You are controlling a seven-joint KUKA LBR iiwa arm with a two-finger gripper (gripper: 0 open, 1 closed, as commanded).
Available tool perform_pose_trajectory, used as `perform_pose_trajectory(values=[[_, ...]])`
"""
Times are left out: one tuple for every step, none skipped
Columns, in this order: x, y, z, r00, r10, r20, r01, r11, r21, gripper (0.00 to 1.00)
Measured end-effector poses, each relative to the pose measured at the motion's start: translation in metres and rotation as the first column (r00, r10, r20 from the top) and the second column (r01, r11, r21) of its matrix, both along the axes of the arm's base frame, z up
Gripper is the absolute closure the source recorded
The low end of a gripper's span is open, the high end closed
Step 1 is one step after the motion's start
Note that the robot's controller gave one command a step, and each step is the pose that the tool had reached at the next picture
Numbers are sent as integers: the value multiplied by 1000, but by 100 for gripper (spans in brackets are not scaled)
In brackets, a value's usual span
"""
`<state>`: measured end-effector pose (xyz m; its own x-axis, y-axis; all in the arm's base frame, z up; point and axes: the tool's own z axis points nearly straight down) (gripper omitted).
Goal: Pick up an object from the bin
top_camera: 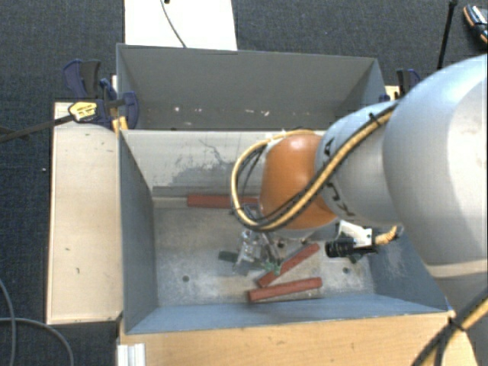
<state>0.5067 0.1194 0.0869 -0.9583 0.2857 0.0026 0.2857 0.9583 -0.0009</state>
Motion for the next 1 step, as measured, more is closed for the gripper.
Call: perform_pose_trajectory(values=[[-1,0,18,1000,0,-5,0,1000,-1,100]])
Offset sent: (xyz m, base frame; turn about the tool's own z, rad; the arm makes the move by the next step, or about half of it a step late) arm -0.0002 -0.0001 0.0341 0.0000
